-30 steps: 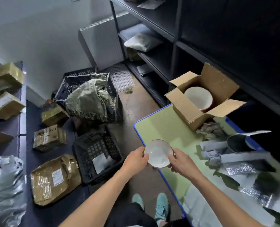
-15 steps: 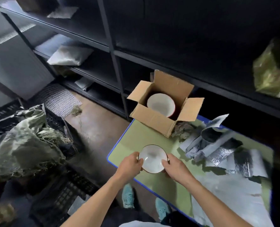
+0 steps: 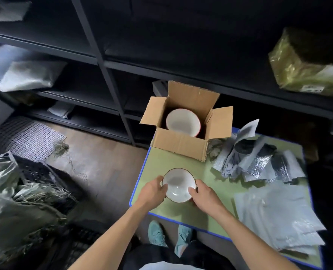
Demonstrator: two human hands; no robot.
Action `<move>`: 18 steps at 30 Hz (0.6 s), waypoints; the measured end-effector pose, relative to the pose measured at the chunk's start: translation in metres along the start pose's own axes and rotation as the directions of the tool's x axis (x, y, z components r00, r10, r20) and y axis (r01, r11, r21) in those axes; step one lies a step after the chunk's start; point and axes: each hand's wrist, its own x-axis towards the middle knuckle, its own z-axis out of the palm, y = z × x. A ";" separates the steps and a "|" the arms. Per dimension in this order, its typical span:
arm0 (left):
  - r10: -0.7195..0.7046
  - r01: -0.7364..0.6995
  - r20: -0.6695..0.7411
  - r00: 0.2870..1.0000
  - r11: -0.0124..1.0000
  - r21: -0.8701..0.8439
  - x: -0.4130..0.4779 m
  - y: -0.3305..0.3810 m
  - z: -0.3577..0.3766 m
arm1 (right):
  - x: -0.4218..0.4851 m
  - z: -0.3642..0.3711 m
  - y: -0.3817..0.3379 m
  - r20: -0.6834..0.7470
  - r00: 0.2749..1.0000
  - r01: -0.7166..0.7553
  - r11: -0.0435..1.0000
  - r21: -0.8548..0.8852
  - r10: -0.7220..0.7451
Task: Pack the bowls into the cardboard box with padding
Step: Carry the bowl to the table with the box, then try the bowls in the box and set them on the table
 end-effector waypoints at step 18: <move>-0.047 0.052 -0.038 0.998 0.988 0.145 0.006 0.012 0.004 | 0.013 -0.004 0.015 0.090 0.994 0.056 0.998 -0.008 -0.055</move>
